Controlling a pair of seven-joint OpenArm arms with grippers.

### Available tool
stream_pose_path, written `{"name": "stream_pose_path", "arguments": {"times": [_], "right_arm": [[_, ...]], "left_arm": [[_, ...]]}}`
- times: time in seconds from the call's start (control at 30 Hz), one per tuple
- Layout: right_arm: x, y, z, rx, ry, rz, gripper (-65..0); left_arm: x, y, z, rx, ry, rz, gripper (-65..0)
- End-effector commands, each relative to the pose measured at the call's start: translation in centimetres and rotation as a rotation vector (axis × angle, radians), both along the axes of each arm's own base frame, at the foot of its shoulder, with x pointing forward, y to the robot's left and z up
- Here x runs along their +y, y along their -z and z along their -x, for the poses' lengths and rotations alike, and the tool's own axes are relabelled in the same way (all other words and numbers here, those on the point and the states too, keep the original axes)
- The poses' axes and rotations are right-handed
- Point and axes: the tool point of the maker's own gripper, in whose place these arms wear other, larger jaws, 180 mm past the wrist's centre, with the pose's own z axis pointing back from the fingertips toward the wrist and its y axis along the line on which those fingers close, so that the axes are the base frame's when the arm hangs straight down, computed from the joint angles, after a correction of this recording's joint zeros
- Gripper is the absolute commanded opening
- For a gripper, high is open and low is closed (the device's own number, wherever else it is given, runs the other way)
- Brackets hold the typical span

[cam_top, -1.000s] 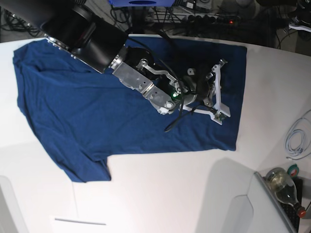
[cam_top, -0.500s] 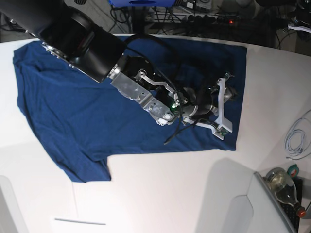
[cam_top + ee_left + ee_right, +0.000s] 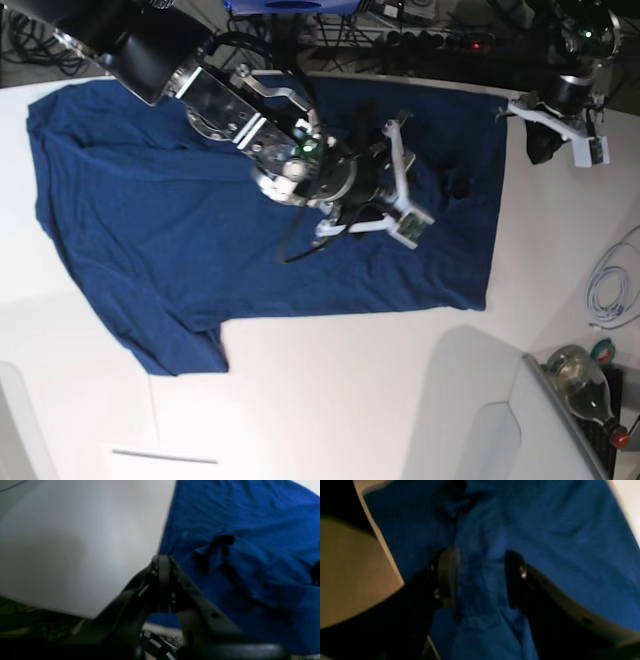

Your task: Layout the t-shirt on the table in an organized manner, then fold the t-shirt properly

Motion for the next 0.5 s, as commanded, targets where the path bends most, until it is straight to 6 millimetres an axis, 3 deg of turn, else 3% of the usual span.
{"name": "stream_pose_path", "arguments": {"times": [0.0,0.07,0.17,0.23,0.37,0.47], "right_arm": [[-0.8,-2.0,-1.8,-0.048,0.051,-0.051,-37.2],[-3.3,-2.4,-2.8,-0.051,0.129,-0.067,-37.1],[-5.8,-2.6,-3.3,-0.063,0.188,-0.064,-37.1],[-6.8,-2.4,-3.2,-0.065,0.199,-0.052,-37.1],[-7.8,-1.6,-2.6,-0.054,0.2,-0.028,-37.1],[-7.9,-1.4,-2.3,-0.047,0.2,-0.026,-37.1]], "left_arm": [[-0.4,-1.1,-1.0,-0.048,0.028,-0.005,-65.0],[-1.4,-1.1,-1.6,-0.056,0.052,0.009,-65.0],[-2.0,-1.7,-2.9,-0.12,0.062,0.017,-38.2],[-2.3,-1.5,-3.5,-0.143,0.065,0.031,-28.6],[-2.3,-0.1,-4.8,-0.126,0.074,0.026,-30.9],[-3.5,1.6,-6.0,-0.081,0.125,0.003,-33.4]]}}
